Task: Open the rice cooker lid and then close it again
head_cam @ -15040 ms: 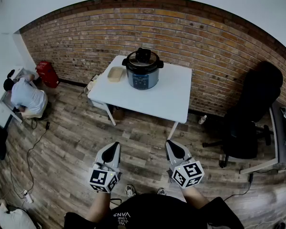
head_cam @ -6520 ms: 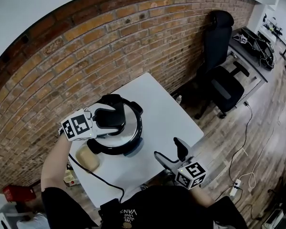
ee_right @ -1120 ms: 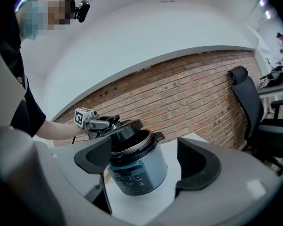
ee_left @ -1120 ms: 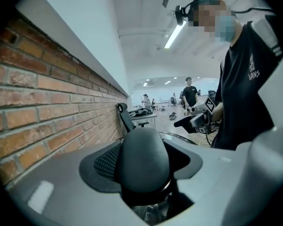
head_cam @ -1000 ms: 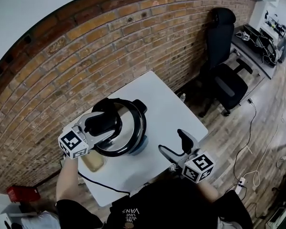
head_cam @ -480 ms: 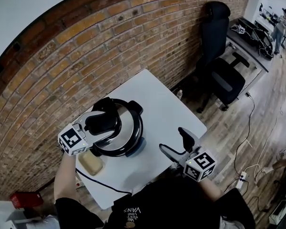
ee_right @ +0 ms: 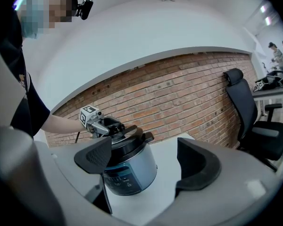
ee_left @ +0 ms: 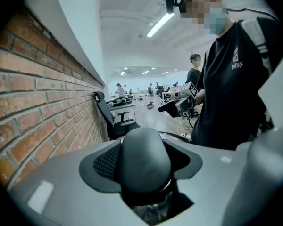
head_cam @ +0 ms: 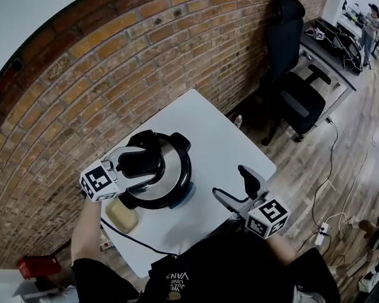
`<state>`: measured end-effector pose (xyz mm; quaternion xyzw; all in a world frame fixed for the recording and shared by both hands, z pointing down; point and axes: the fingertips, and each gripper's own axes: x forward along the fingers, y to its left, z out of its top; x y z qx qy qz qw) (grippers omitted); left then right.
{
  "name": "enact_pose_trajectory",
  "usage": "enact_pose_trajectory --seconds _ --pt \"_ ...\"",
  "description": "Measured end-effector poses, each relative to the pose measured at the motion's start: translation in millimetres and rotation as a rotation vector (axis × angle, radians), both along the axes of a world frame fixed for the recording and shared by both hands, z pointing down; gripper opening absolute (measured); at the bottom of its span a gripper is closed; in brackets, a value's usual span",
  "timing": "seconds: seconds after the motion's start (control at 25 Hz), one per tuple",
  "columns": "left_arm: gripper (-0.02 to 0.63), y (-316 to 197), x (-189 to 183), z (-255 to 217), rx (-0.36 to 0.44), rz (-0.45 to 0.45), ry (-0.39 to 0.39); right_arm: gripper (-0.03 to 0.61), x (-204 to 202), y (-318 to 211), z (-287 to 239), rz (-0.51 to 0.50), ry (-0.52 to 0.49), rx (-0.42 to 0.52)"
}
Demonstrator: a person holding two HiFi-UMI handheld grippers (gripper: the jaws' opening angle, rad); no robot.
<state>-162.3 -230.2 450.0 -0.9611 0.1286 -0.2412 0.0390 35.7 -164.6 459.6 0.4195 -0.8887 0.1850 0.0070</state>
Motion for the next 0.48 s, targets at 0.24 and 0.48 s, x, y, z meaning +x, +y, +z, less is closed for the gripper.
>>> enact_pose_trajectory --seconds 0.24,0.48 --pt "0.278 0.5 -0.6 0.5 0.004 0.025 0.003 0.428 -0.2 -1.8 0.9 0.003 -0.001 0.001" --pt "0.279 1.2 -3.5 1.0 -0.001 0.05 0.001 0.428 -0.5 1.2 0.5 -0.005 0.001 0.002"
